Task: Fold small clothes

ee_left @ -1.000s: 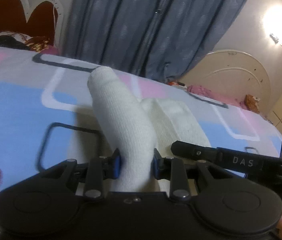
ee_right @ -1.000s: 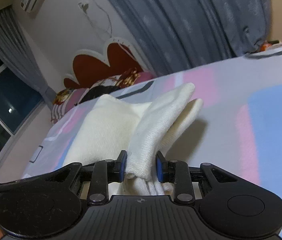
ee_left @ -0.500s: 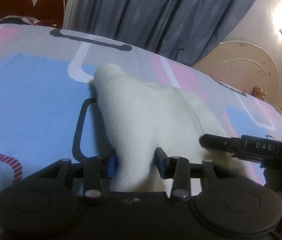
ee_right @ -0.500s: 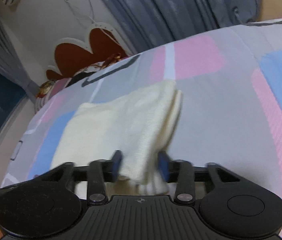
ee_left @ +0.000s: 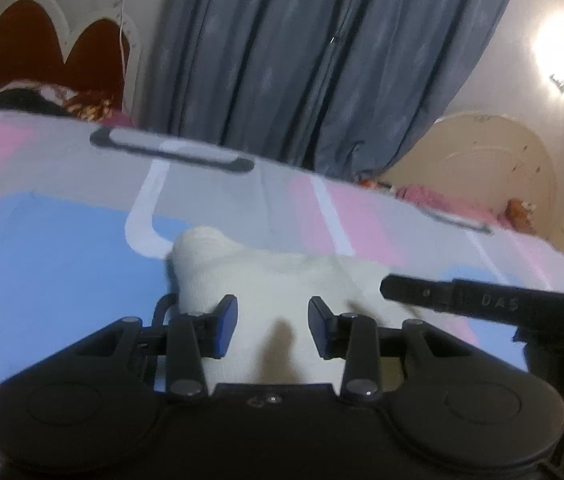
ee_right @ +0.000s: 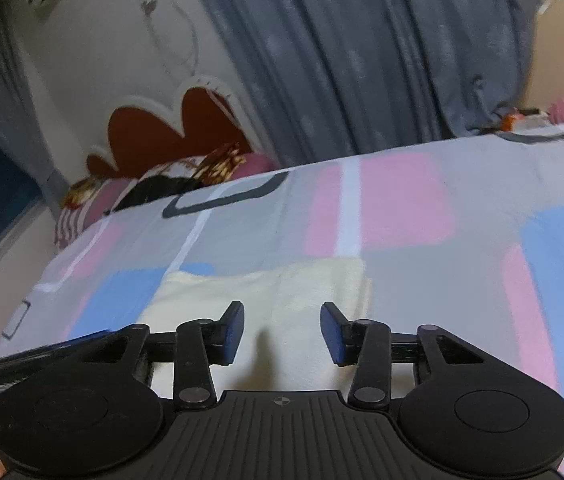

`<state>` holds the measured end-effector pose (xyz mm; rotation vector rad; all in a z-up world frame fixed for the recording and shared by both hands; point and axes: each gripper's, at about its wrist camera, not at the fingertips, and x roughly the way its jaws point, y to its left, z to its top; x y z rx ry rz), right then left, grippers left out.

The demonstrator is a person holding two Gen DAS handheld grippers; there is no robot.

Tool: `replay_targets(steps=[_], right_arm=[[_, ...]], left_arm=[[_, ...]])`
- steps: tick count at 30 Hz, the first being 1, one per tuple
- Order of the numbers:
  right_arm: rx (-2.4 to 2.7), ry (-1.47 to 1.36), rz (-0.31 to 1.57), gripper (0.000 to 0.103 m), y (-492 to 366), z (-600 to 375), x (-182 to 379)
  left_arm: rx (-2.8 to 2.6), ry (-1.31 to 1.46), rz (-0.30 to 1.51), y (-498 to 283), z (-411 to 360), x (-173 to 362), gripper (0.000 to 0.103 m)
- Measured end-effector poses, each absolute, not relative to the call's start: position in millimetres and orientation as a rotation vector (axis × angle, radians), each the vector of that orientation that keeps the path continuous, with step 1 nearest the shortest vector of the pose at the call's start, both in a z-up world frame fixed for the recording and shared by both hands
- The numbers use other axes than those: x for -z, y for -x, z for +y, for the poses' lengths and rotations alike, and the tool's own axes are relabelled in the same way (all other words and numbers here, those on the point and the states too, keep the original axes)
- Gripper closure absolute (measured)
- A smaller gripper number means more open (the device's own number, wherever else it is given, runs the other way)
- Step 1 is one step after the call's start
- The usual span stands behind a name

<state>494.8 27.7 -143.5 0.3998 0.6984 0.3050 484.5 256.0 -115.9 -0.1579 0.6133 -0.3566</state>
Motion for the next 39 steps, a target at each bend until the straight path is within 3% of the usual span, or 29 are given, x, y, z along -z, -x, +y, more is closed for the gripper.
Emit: replay_targets(steps=[7,19,28,30,32,36,38,39], right_arm=[[-0.278,-0.291,0.789,0.060,-510,43,179],[-0.323,-0.209,0.694,0.060,-430,57,132],[-0.277,-0.191,0.806,0.060,-408,67,173],[-0.243,-0.166,0.833,0.060,-410,66,181],[-0.237,-0.193,0.840,0.060,-407,61,184],[-0.261,-0.177,0.832,0.060,-390,62,177],[-0.269,-0.181,0.853,0.060,-380,60,180],[-0.272,-0.185,0.862,0.060,-376,60,182]], left_arm=[[0.337,0.102,0.646,-486,251,130,0.067],[0.348,0.093,0.714,-438,244,112,0.067],[0.357,0.066,0.782,-429,229,143,0.066],[0.360,0.056,0.784,-428,227,143,0.063],[0.373,0.051,0.789,-426,227,143,0.051],[0.382,0.022,0.790,-423,220,143,0.041],[0.393,0.021,0.790,-420,217,144,0.026],[0.397,0.021,0.790,-418,215,145,0.023]])
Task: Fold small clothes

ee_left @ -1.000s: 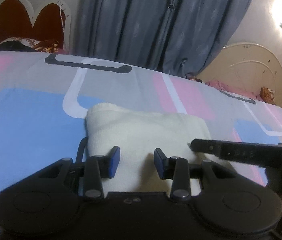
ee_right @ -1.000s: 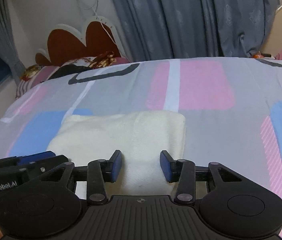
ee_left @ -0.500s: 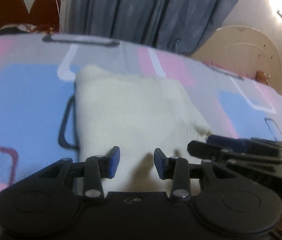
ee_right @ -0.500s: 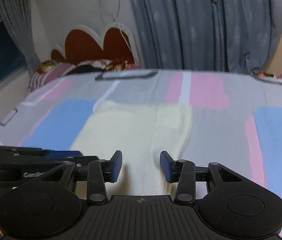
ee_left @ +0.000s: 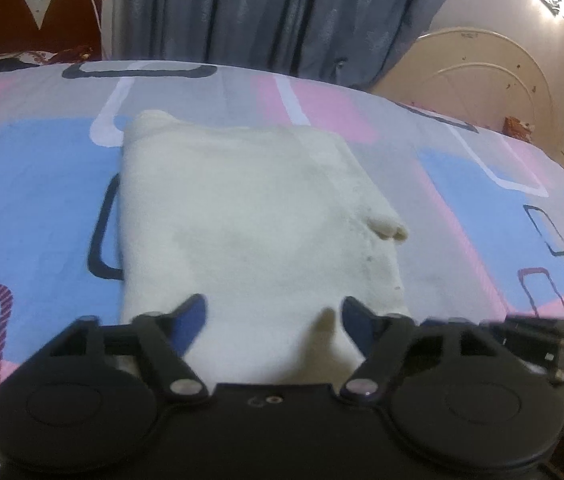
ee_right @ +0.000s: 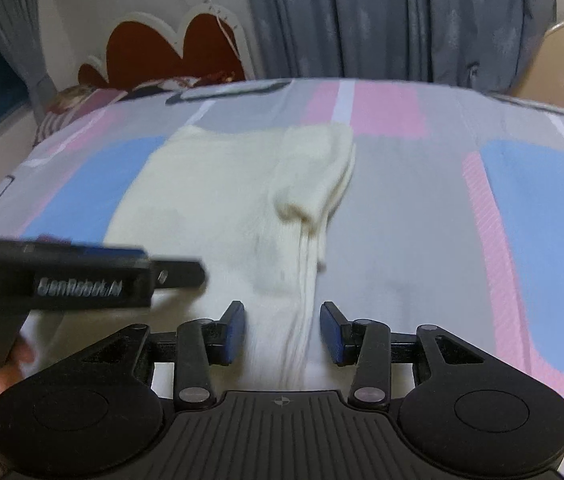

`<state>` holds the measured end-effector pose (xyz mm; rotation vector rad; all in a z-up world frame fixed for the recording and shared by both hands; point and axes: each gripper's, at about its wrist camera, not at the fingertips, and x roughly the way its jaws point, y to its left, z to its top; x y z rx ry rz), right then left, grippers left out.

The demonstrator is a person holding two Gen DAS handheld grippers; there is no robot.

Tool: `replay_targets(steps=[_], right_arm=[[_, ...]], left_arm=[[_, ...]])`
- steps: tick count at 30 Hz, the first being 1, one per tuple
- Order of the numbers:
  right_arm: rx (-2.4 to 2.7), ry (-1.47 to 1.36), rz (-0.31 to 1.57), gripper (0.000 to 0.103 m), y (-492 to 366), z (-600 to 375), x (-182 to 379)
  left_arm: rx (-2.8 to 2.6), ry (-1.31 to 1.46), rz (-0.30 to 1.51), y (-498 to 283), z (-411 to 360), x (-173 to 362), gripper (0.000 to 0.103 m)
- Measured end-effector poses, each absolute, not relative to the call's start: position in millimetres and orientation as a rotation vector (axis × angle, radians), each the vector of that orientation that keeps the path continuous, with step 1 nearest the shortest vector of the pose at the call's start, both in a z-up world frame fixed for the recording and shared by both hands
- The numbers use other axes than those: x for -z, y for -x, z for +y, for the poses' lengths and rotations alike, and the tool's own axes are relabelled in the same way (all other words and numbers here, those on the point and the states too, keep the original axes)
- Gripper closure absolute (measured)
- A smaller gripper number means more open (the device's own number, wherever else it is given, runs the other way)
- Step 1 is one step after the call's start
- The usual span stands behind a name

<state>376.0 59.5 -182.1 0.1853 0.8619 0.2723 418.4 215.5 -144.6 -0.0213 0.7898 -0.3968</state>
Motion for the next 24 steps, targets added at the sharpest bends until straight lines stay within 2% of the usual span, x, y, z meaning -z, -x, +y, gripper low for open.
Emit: replay_targets(steps=[5,7,9,13,19,24], right_arm=[[-0.267,-0.180,0.885,0.061,-366,61,189],[-0.277,-0.173,0.884,0.076,-364,63,188],[-0.266,-0.125,0.873,0.080,-362,69,186],[-0.245,-0.120,0.867,0.080,-360,70,189],[-0.234,-0.170,0.871,0.080,-357,63,191],[-0.243,-0.187,0.869,0.080,-347,59,188]], left_arm=[[0.398,-0.020,0.790,-410,208,148,0.014],[0.398,-0.031,0.789,-408,207,148,0.012],[0.385,-0.050,0.797,-405,204,150,0.010],[0.355,-0.118,0.812,-397,197,151,0.009],[0.301,-0.067,0.868,-388,206,146,0.009],[0.195,-0.128,0.782,-364,213,140,0.009]])
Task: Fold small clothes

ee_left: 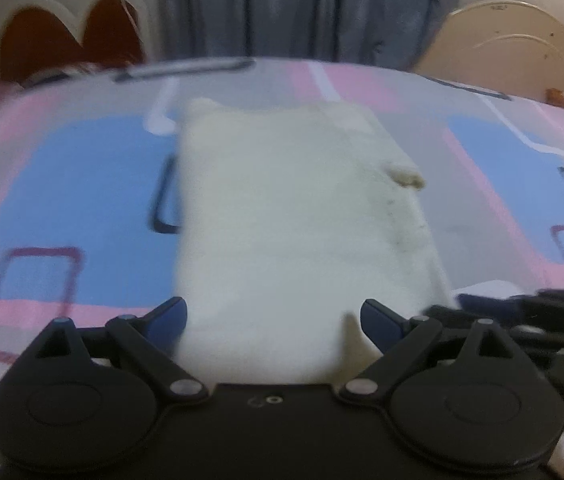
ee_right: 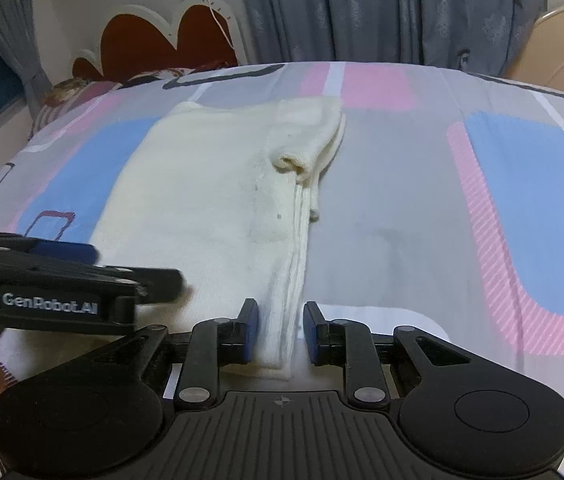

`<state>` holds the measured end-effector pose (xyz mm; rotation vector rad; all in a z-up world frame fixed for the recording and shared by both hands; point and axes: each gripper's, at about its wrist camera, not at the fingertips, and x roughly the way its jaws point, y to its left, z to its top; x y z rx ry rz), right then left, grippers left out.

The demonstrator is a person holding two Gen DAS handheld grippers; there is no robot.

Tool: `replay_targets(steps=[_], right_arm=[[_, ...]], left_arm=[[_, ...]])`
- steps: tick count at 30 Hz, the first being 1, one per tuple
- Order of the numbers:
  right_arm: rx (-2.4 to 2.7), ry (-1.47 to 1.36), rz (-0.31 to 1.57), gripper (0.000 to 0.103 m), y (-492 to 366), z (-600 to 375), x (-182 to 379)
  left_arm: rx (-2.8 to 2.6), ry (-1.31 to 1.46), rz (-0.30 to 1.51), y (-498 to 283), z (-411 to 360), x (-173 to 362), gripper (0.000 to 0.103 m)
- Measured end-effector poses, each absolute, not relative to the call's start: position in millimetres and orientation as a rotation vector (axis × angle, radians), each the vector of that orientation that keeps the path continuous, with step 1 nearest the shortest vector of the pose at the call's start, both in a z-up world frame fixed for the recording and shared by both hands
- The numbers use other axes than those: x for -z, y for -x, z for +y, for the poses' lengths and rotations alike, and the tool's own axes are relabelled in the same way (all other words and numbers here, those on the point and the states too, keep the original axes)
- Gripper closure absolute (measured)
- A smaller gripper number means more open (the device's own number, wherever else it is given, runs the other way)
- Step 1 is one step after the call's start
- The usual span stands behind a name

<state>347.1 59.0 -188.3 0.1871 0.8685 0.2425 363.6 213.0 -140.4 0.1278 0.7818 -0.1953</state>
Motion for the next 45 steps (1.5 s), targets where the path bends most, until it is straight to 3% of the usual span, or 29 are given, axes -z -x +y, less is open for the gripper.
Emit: replay_targets(steps=[22,23,25,26,34,36,38,43,45], right_arm=[[-0.241,-0.247,0.857,0.078,-334,58,171],[-0.246,-0.256,0.854,0.075,-333,56,168],[-0.253,-0.268,0.852,0.055,-331,53,163],[-0.258,-0.274,0.849,0.040,-330,52,160],[-0.338,-0.309,0.860,0.035,-305,44,134],[-0.356,-0.319,0.852,0.021,-293,42,127],[-0.368,-0.316,0.844,0.014,-281,41,117],[-0.385,-0.282,0.806,0.009,-248,40,86],[-0.378,-0.255,0.783,0.000,-232,41,72]], left_arm=[[0.096,-0.111,0.838,-362,222,153,0.011],[0.088,-0.107,0.842,-359,222,152,0.011],[0.076,-0.095,0.848,-354,222,147,0.012],[0.070,-0.087,0.843,-351,223,144,0.012],[0.061,-0.087,0.779,-308,218,106,0.012],[0.060,-0.095,0.758,-294,214,96,0.011],[0.061,-0.092,0.743,-281,213,86,0.011],[0.058,-0.075,0.700,-241,213,58,0.010],[0.049,-0.072,0.673,-222,213,47,0.010]])
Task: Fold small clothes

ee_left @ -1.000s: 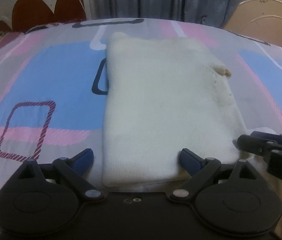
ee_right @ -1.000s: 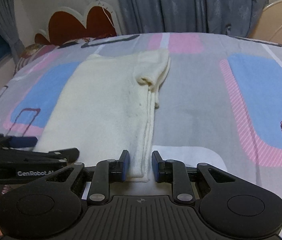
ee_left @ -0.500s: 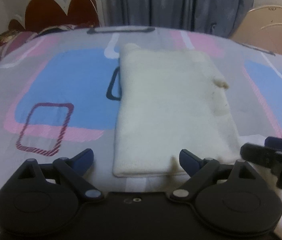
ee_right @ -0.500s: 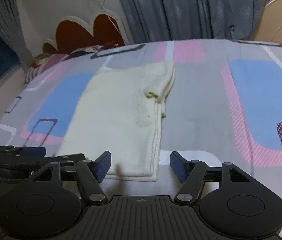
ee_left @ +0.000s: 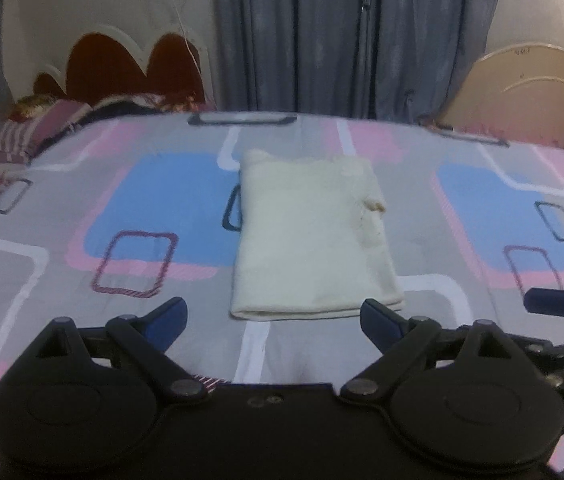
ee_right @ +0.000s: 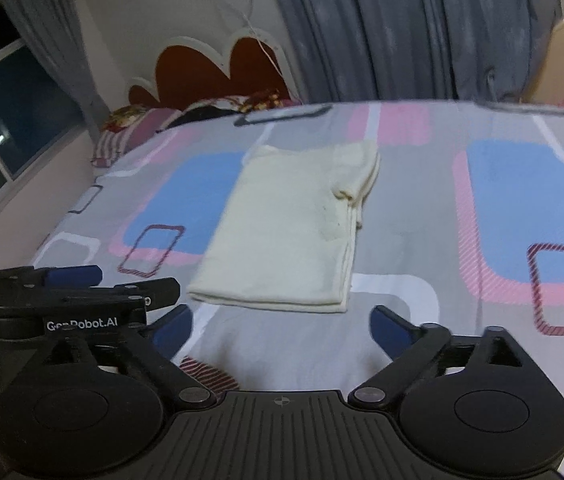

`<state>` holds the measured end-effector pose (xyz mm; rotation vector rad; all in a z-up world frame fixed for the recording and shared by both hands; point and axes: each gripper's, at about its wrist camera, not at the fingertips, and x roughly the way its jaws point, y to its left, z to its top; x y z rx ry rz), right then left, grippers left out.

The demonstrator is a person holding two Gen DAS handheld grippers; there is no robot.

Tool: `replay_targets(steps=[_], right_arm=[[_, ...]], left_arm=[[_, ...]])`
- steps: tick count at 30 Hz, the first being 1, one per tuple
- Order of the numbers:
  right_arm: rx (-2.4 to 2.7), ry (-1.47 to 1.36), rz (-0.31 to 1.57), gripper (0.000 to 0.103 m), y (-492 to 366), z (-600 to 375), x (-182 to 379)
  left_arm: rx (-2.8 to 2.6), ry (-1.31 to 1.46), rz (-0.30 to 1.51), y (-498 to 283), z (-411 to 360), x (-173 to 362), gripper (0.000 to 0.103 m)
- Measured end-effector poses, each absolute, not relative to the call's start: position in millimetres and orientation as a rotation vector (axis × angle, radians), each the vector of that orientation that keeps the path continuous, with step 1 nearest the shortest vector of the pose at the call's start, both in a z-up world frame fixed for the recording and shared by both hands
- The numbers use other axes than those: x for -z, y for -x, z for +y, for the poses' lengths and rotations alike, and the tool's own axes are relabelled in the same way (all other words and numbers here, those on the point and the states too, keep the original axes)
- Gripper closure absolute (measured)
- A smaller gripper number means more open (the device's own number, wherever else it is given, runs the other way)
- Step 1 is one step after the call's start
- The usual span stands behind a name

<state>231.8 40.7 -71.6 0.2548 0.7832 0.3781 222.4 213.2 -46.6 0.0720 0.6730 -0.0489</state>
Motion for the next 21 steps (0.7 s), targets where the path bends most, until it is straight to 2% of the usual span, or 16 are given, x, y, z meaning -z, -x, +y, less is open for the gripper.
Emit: replay_targets(steps=[6,12,18,21], right_arm=[[-0.310,-0.119,0.708,0.000,-170,45,30],[-0.269,0.023,0.526,0.000,-98,52,-13],[-0.175,0.006,0.368,0.000,-46,47,-42],[-0.158,-0.023,0.348,0.000,-34,39,-46]], left_arm=[[0.046,-0.043,0.628,-165,215,17,0.010],[0.024,-0.033,0.565,-109,217,-13,0.010],[0.014,-0.057,0.509,-67,215,-32,0.010],[0.010,-0.058,0.496,-55,214,-36,0.010]])
